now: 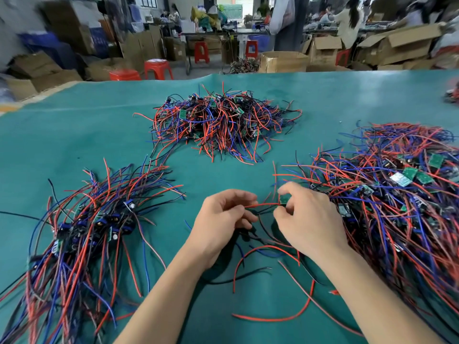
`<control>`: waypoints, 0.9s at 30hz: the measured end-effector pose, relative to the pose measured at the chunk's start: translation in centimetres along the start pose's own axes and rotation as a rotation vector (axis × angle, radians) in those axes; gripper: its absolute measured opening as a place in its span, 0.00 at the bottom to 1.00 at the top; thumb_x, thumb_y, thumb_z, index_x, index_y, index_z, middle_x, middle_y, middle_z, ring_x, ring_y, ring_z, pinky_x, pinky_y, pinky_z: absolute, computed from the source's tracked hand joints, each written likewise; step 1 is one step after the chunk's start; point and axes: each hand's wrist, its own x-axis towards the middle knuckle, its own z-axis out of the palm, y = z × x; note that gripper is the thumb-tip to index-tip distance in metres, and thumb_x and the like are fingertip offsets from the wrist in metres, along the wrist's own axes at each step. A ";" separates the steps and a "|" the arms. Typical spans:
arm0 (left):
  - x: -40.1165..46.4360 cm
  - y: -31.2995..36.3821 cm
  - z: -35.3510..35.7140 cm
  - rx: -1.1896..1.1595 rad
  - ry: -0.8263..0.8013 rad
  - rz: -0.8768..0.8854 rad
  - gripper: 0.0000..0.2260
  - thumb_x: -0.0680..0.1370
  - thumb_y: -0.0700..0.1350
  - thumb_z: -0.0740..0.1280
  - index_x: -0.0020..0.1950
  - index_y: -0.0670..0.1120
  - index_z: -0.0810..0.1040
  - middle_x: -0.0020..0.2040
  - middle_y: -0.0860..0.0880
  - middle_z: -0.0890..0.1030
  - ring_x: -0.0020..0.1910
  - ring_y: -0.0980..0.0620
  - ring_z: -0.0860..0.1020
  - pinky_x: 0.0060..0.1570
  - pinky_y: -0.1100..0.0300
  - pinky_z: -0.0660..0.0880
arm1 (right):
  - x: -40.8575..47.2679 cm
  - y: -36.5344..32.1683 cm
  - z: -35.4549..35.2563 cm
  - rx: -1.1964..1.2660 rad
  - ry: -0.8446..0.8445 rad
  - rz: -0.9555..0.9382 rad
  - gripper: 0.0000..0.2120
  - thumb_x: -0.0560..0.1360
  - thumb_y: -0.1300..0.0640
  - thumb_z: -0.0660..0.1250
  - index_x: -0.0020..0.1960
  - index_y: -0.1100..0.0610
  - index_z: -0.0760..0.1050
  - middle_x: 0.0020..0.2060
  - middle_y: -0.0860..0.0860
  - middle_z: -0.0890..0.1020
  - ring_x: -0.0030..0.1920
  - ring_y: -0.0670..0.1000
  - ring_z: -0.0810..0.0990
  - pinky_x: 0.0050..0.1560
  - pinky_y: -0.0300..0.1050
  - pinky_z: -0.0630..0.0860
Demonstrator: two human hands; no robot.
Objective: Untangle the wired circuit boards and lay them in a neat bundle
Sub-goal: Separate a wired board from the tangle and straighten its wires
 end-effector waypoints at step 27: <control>-0.3 1.5 -0.7 -0.256 -0.283 -0.120 0.20 0.80 0.54 0.65 0.58 0.36 0.78 0.48 0.40 0.84 0.40 0.47 0.83 0.34 0.62 0.76 | -1.7 -3.2 -1.4 1.382 -0.135 -0.020 0.07 0.75 0.62 0.72 0.44 0.59 0.73 0.30 0.52 0.77 0.29 0.50 0.72 0.24 0.36 0.68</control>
